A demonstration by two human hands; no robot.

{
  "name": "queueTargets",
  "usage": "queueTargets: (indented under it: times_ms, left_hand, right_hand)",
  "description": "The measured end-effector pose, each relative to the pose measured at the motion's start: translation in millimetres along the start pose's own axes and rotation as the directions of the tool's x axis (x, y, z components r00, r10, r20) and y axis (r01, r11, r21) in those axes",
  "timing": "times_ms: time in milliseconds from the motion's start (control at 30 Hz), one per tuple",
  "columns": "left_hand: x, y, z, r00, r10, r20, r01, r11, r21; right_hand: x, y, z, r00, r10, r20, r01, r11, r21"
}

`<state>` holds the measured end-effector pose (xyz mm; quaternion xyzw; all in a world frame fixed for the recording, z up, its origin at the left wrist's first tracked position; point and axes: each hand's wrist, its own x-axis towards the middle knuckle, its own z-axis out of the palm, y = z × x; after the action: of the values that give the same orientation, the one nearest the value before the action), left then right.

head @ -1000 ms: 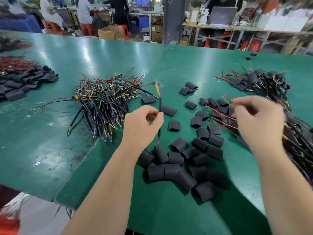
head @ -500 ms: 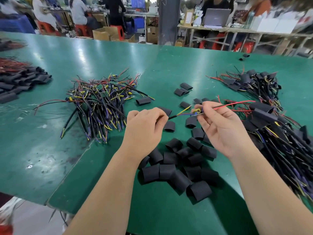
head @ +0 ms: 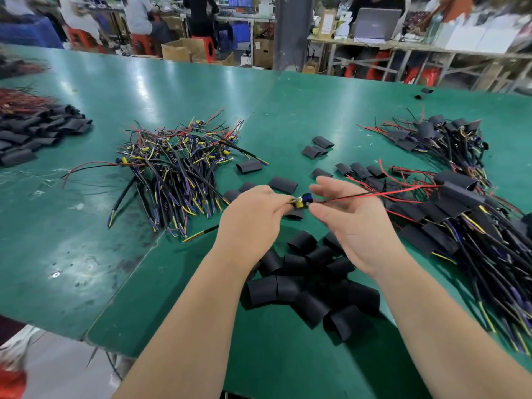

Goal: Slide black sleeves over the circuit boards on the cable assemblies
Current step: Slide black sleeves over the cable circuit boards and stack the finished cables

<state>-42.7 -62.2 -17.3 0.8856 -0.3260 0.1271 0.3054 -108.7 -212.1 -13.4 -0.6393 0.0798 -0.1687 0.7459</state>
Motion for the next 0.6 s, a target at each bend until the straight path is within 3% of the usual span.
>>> queueTargets:
  times_ms: [33, 100, 133, 167, 200, 267, 333, 367, 433, 600]
  left_hand:
    - [0, -3, -1, 0.998, -0.052, -0.027, 0.053, 0.997, 0.048]
    - [1, -9, -3, 0.986, -0.14, -0.09, 0.148, 0.985, 0.088]
    - [2, -12, -4, 0.978, -0.169, -0.123, 0.179, 0.981, 0.08]
    - [2, -15, -5, 0.97, -0.188, -0.155, 0.2, 0.977, 0.067]
    - [3, -18, -6, 0.962, -0.2, -0.185, 0.212, 0.976, 0.052]
    - [3, -21, -7, 0.95, -0.207, -0.232, 0.218, 0.976, 0.021]
    - [3, -21, -7, 0.946, -0.204, -0.254, 0.211, 0.977, 0.002]
    - [3, -21, -7, 0.946, -0.2, -0.256, 0.206, 0.978, -0.002]
    - [3, -20, -6, 0.948, -0.187, -0.256, 0.19, 0.982, -0.016]
    - [2, -19, -6, 0.948, -0.137, -0.287, 0.125, 0.99, -0.058]
  right_hand:
    - [0, 1, -1, 1.0, -0.027, 0.002, 0.026, 0.963, -0.267]
    - [-3, 5, 1, 0.993, -0.09, 0.08, 0.119, 0.629, -0.769]
    - [-7, 5, 5, 0.979, -0.132, 0.153, 0.198, 0.475, -0.857]
    - [-12, 5, 9, 0.955, -0.158, 0.253, 0.296, 0.4, -0.867]
    - [-18, 6, 14, 0.921, -0.141, 0.363, 0.389, 0.379, -0.84]
    - [-28, 9, 26, 0.828, 0.039, 0.56, 0.507, 0.374, -0.776]
    - [-33, 13, 35, 0.748, 0.208, 0.63, 0.547, 0.344, -0.763]
    - [-32, 14, 37, 0.737, 0.219, 0.639, 0.549, 0.356, -0.756]
    - [-27, 11, 35, 0.775, 0.142, 0.615, 0.527, 0.391, -0.754]
    - [-17, 6, 14, 0.883, -0.018, 0.469, 0.444, 0.355, -0.823]
